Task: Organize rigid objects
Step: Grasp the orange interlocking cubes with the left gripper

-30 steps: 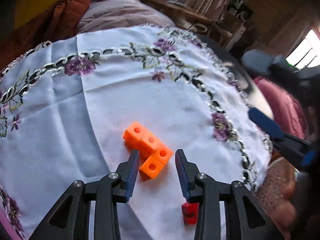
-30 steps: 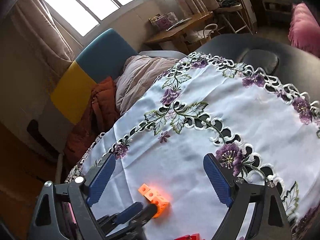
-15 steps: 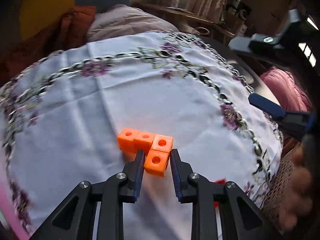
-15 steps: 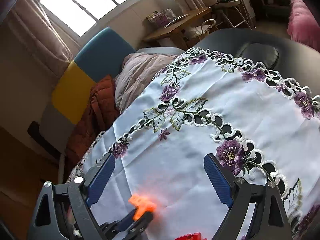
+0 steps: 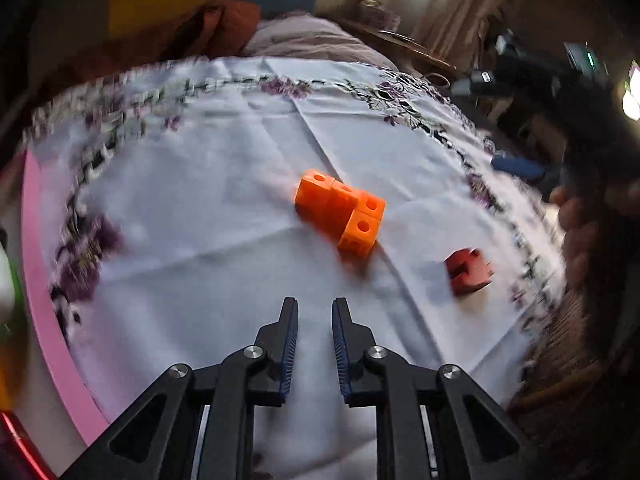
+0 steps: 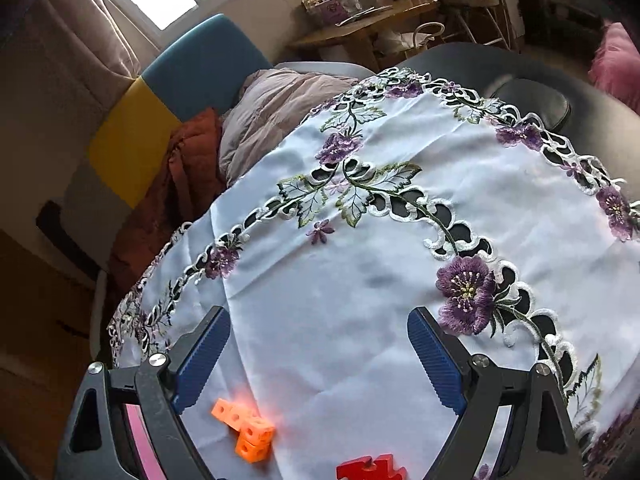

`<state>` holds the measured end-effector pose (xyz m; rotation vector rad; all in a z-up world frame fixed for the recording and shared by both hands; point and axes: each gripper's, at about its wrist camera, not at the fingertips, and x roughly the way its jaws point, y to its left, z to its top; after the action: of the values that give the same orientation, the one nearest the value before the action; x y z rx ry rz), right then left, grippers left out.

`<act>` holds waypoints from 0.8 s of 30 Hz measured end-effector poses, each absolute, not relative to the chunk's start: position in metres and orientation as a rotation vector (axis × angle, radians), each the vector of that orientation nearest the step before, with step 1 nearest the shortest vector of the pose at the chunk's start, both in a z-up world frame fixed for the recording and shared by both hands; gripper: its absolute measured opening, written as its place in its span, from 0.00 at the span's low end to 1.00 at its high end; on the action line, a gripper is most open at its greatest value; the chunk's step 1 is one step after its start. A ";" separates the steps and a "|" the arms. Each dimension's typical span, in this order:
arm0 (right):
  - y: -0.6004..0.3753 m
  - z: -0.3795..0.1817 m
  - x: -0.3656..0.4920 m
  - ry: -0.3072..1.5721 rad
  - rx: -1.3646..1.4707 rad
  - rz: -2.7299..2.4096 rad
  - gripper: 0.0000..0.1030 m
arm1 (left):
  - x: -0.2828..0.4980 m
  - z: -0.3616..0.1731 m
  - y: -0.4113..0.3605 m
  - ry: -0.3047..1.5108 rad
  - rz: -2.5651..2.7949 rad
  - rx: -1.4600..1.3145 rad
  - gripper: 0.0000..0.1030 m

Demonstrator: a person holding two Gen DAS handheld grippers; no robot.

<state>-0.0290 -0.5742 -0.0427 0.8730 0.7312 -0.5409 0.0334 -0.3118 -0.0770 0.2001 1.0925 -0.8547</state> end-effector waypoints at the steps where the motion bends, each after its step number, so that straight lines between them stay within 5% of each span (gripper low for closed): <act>1: -0.574 -0.043 -0.029 0.735 0.868 -0.546 0.88 | 0.036 -0.074 -0.312 1.108 -0.856 0.173 0.19; 11: -0.571 -0.045 -0.025 0.758 0.857 -0.538 0.90 | 0.077 -0.063 -0.357 1.207 -0.848 0.026 0.27; 24: -0.573 -0.047 -0.025 0.734 0.928 -0.464 0.91 | 0.094 -0.071 -0.419 1.219 -0.860 0.235 0.32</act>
<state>-0.0246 -0.5732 -0.0467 0.9280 0.7342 -0.4641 0.0943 -0.4193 -0.0710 0.2352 1.2192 -0.8603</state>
